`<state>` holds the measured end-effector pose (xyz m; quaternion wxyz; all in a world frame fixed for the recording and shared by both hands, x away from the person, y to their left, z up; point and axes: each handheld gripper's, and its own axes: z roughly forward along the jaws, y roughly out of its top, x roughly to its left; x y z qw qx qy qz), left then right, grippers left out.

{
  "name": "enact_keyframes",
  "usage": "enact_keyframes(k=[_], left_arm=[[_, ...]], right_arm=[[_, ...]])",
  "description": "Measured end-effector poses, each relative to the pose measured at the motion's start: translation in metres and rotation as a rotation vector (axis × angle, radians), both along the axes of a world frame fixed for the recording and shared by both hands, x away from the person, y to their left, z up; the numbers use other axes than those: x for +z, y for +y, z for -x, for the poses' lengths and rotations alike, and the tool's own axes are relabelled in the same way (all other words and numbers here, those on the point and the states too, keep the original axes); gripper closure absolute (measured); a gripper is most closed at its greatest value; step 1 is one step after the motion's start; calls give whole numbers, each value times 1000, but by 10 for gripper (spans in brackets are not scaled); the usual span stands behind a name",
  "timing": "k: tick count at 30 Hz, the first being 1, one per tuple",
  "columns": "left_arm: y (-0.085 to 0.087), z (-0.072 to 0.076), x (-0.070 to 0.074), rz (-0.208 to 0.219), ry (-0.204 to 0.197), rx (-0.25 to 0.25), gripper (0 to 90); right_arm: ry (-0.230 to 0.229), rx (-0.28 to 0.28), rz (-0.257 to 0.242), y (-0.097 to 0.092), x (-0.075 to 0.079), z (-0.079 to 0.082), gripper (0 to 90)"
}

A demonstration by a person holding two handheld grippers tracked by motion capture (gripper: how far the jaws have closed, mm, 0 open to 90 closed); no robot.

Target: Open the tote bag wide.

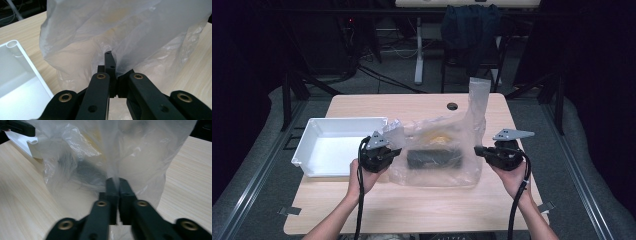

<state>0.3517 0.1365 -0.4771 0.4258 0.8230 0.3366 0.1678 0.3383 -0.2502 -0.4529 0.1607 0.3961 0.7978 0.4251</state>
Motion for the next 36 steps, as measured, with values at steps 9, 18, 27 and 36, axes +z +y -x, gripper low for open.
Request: enact_keyframes(k=[9, 18, 27, 36], left_arm=[[3, 3, -7, -15, 38, 14, 899], [1, 1, -21, -69, 91, 21, 900], [-14, 3, -40, -150, 133, 3, 900], [-16, 6, -43, -173, 152, -19, 865]], right_arm=[[125, -25, -11, -10, -23, -14, 900], [223, -33, -8, -13, -52, -28, 900], [287, -35, 84, -10, -76, -44, 900], [303, -4, 91, -10, -77, -41, 900]])
